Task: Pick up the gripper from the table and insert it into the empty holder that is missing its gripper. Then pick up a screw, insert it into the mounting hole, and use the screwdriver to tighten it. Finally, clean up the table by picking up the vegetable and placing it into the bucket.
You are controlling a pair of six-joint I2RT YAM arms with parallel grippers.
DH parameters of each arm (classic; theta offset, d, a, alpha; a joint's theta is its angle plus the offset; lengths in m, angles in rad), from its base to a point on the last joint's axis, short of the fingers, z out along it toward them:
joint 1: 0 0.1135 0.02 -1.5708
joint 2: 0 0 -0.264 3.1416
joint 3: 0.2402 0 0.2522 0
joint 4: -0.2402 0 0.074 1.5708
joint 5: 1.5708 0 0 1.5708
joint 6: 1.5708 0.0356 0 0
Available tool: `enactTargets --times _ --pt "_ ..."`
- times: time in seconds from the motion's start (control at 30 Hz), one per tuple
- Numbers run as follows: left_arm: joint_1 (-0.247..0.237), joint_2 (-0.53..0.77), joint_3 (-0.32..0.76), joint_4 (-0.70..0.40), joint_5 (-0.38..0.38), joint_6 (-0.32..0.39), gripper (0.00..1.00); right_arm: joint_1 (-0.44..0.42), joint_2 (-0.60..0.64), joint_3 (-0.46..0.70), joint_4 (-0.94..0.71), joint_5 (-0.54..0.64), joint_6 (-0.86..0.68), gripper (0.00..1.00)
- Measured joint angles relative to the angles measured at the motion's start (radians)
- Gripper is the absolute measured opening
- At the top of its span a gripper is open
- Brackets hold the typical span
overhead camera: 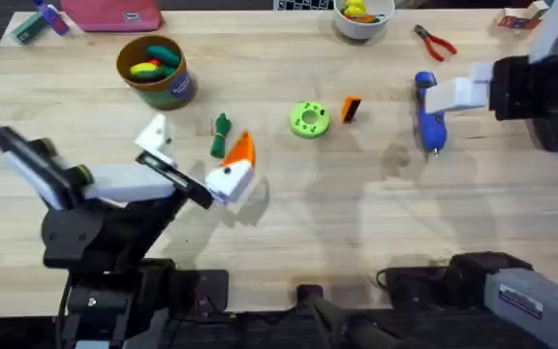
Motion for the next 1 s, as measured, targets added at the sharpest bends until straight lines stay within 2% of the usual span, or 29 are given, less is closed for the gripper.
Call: enactTargets --times 0.1,0.27,0.37,0.7,1.0 --pt "0.000 0.000 0.000 -0.066 0.090 0.038 0.986 0.000 0.000 0.000 0.000 0.000 0.000 0.994" --pt "0.000 0.001 0.005 -0.096 0.265 0.144 0.985 0.000 0.000 0.000 0.000 0.000 0.000 0.993" --pt "0.000 0.001 0.005 -0.103 0.332 0.181 0.985 0.000 0.000 0.000 0.000 0.000 0.000 0.993" --pt "0.000 0.001 0.005 -0.112 0.415 0.218 0.985 0.000 0.000 0.000 0.000 0.000 0.000 0.994" --pt "0.000 0.001 0.005 -0.115 0.434 0.225 0.985 0.000 0.000 0.000 0.000 0.000 0.000 0.994"
